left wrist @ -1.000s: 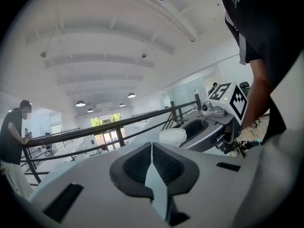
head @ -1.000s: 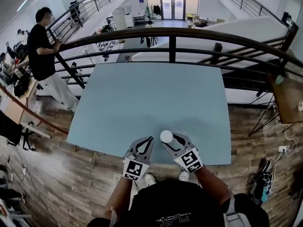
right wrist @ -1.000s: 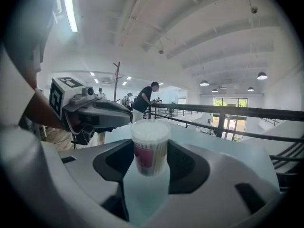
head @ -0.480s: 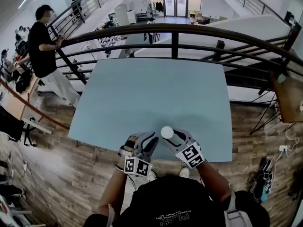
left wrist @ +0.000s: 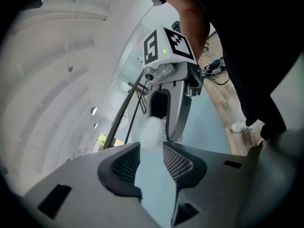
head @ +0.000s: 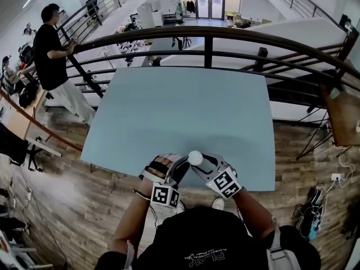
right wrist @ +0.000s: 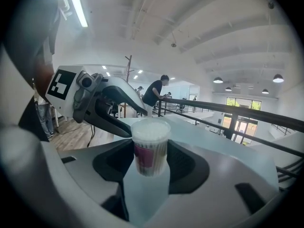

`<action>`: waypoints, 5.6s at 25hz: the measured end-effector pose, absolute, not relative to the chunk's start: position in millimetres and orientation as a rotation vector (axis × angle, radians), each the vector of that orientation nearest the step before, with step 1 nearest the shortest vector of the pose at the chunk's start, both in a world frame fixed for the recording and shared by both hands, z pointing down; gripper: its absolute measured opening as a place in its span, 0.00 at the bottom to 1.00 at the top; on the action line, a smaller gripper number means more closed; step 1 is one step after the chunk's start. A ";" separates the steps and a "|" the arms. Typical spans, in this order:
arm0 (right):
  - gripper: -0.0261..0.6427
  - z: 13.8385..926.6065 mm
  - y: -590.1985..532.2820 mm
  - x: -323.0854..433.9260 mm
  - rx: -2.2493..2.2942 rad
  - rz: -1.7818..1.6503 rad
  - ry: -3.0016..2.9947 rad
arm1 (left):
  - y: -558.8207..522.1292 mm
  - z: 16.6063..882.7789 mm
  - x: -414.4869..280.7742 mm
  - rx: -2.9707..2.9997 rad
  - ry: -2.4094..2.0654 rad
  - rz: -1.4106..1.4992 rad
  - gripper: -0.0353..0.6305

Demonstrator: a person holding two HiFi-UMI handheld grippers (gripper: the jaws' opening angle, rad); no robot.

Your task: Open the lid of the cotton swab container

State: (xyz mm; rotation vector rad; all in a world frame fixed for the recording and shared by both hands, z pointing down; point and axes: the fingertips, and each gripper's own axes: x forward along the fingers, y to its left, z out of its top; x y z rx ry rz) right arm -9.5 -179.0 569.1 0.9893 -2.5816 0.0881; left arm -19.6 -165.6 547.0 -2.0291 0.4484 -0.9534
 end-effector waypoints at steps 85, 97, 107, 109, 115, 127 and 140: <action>0.36 562.3 -165.4 -15.8 0.944 0.054 -2.612 | -193.5 493.0 -5.1 -2.256 0.769 -0.734 0.18; 0.36 555.1 -175.5 -5.9 1.097 0.020 -2.611 | -194.2 500.4 -31.1 -2.394 0.965 -0.657 0.18; 0.36 543.0 -180.7 2.0 1.213 -0.014 -2.549 | -199.2 505.0 -64.2 -2.719 1.214 -0.385 0.10; 0.36 538.9 -182.1 3.9 1.238 -0.022 -2.538 | -202.2 511.2 -72.7 -2.826 1.283 -0.296 0.07; 0.36 527.4 -182.7 13.5 1.315 -0.036 -2.558 | -198.4 524.1 -83.7 -2.987 1.390 -0.178 0.07; 0.36 515.5 -199.3 26.1 1.452 -0.058 -2.506 | -196.6 518.4 -88.2 -3.027 1.403 -0.073 0.07; 0.36 506.3 -204.4 26.6 1.462 -0.056 -2.529 | -202.0 509.3 -91.0 -3.014 1.411 -0.059 0.07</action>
